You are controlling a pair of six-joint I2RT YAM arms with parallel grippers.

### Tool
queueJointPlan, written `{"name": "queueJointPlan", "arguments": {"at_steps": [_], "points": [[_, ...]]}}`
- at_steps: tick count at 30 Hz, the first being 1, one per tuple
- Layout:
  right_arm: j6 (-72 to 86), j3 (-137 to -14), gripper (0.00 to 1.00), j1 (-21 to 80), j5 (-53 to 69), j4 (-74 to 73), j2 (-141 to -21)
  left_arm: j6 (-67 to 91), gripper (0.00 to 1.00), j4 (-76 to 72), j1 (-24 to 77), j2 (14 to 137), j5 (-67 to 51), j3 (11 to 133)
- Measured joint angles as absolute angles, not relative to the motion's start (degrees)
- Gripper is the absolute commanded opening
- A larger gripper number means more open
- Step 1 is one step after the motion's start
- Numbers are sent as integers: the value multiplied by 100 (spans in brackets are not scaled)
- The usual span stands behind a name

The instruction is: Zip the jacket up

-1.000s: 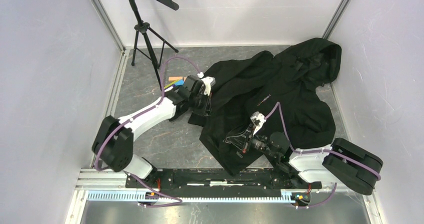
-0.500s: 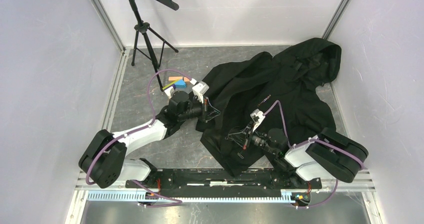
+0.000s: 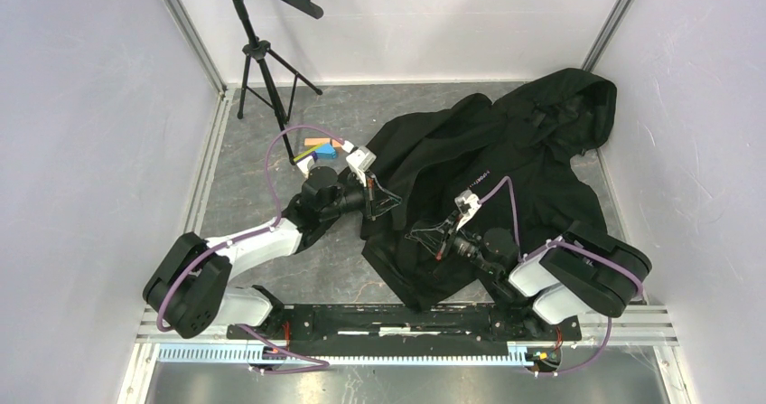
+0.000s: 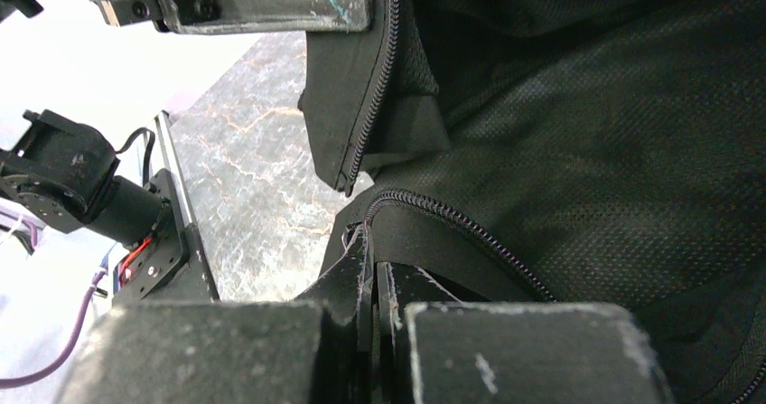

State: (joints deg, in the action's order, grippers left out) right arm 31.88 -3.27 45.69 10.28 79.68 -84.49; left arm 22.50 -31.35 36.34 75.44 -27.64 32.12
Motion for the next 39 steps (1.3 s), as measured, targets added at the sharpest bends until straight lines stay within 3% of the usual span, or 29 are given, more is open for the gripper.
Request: {"name": "queueJointPlan", "arguments": {"at_steps": [22,39], "points": [[3415,-419,0,4482,1046,8431,-9172,2252,2,-3186,3634,7734,-2794,3212],[3417,-414,0,4482,1144,8438,-9059,2252,2,-3186,3645,7808,-2867,3229]]}}
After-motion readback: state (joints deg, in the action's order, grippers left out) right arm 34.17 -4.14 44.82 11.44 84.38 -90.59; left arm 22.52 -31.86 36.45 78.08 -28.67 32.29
